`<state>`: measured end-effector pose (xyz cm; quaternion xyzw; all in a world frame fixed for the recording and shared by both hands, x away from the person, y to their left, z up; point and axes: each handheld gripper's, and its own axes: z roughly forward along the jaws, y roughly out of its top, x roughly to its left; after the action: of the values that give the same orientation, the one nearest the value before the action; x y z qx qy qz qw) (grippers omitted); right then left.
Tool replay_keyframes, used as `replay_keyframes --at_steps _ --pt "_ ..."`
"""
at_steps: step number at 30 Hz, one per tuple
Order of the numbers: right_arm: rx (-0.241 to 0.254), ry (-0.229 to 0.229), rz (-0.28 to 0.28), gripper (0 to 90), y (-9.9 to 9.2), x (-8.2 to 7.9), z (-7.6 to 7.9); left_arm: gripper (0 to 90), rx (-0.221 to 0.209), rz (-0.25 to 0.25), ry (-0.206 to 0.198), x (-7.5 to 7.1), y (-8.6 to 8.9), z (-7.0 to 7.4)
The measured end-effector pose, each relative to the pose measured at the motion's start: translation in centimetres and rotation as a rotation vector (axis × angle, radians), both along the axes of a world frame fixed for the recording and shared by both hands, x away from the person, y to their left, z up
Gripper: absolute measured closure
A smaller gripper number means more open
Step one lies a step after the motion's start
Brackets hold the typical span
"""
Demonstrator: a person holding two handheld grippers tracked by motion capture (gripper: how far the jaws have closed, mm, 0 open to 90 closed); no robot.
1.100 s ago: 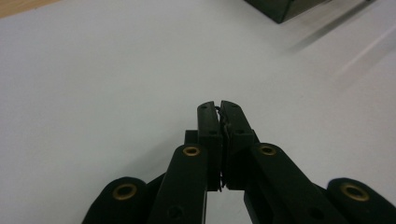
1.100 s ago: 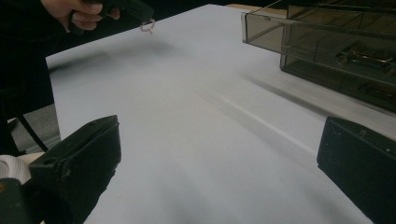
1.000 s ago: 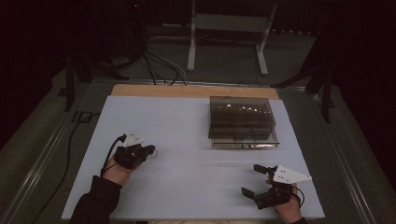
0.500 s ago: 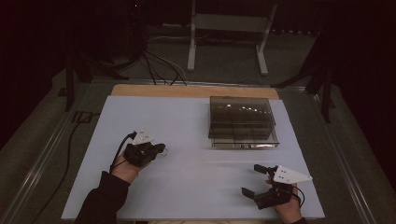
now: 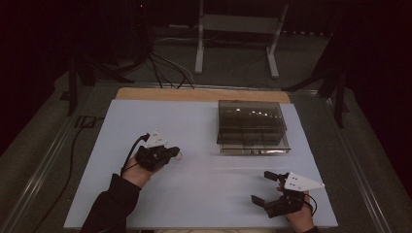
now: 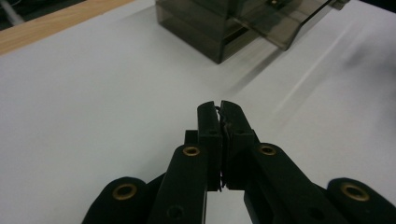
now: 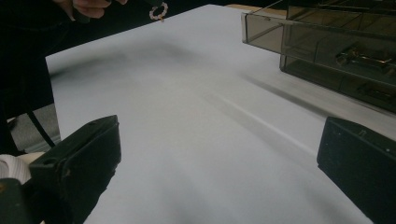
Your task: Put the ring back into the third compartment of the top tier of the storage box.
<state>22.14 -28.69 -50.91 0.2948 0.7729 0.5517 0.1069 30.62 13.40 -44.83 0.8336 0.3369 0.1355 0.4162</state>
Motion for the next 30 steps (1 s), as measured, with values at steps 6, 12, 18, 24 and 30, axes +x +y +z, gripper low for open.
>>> replay_keyframes --at_steps 6,12,18,24,30 --pt "0.0 -0.001 0.0 0.0 0.0 0.0 0.0 89.9 -0.002 -0.022 -0.002 0.2 -0.9 0.4" --pt "0.002 -0.001 0.0 0.0 0.0 -0.1 0.0 89.9 -0.005 -0.05 -0.009 0.4 -1.8 0.8" --pt "0.003 -0.003 0.0 0.0 0.0 -0.1 0.0 89.8 -0.016 -0.086 -0.017 0.4 -2.7 1.3" --pt "0.003 -0.002 0.0 0.0 0.0 -0.1 0.0 89.8 -0.027 -0.107 -0.02 0.5 -3.4 1.7" --pt "0.002 0.001 -0.001 0.0 0.0 -0.1 0.0 89.8 -0.041 -0.126 -0.02 0.7 -4.2 2.0"
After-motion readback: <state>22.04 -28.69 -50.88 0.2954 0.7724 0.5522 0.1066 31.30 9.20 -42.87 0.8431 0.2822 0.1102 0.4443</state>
